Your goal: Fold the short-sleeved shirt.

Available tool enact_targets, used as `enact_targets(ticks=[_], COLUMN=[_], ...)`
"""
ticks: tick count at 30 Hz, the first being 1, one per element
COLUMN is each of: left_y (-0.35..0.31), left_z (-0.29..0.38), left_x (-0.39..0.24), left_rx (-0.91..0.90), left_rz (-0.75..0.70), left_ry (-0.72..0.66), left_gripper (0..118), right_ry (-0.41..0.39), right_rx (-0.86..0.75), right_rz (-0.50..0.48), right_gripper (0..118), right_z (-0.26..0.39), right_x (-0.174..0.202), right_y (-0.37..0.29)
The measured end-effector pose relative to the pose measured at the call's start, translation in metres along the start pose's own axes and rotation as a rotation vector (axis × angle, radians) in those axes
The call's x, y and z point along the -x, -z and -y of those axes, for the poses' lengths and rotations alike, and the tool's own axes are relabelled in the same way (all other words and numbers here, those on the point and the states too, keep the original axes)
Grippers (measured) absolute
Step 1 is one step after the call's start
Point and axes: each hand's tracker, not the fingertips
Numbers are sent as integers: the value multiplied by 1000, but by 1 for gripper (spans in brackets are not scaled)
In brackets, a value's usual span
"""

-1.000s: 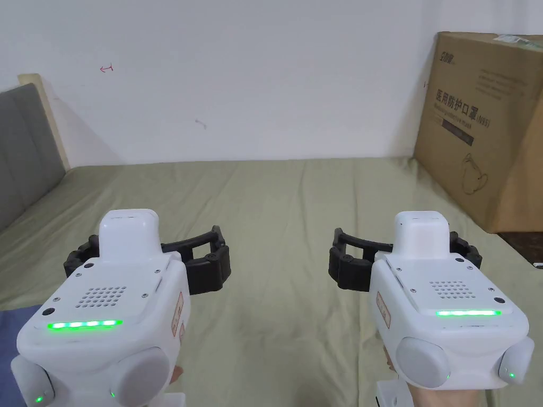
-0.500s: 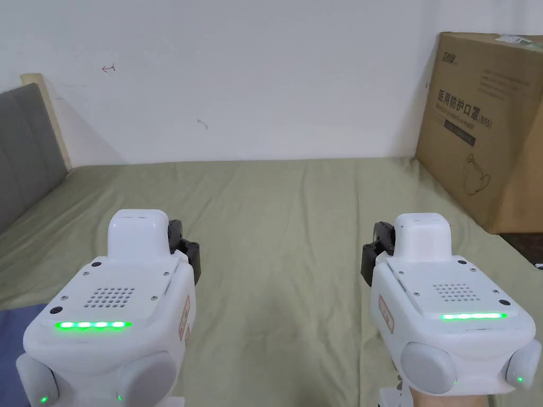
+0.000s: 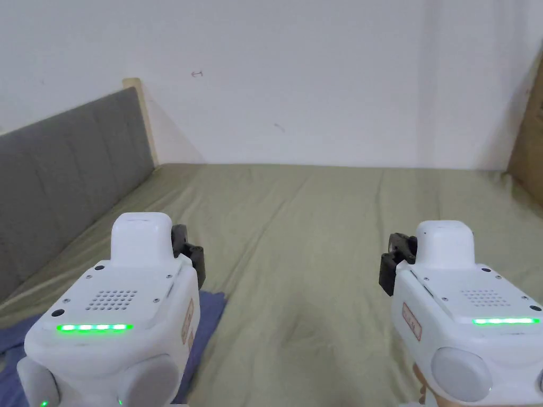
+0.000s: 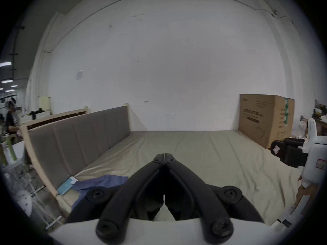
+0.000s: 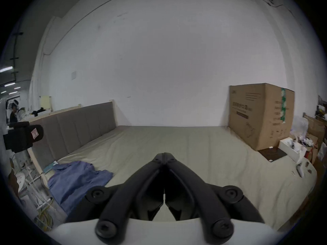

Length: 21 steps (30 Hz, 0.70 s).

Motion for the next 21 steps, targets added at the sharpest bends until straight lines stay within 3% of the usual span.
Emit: enact_targets(ticks=[4, 10, 18, 19, 20, 21], left_y=[-17, -28, 19, 28, 37, 44], left_z=[4, 17, 58, 67, 76, 83], left_x=[39, 79, 105, 106, 108, 107], left_rx=[10, 63, 228, 272, 289, 296], left_rz=[-119, -210, -184, -194, -200, -191], left_ry=[1, -17, -75, -72, -72, -82], left_gripper=[0, 0, 0, 7, 22, 22], right_ry=[0, -25, -20, -16, -12, -9], right_rx=[26, 68, 160, 176, 194, 210], right_rz=[-137, -265, -293, -291, -288, -280], right_gripper=[0, 0, 0, 0, 0, 0], right_z=[2, 10, 30, 34, 38, 41], right_x=[41, 87, 97, 95, 94, 93], right_y=[19, 33, 51, 53, 57, 61])
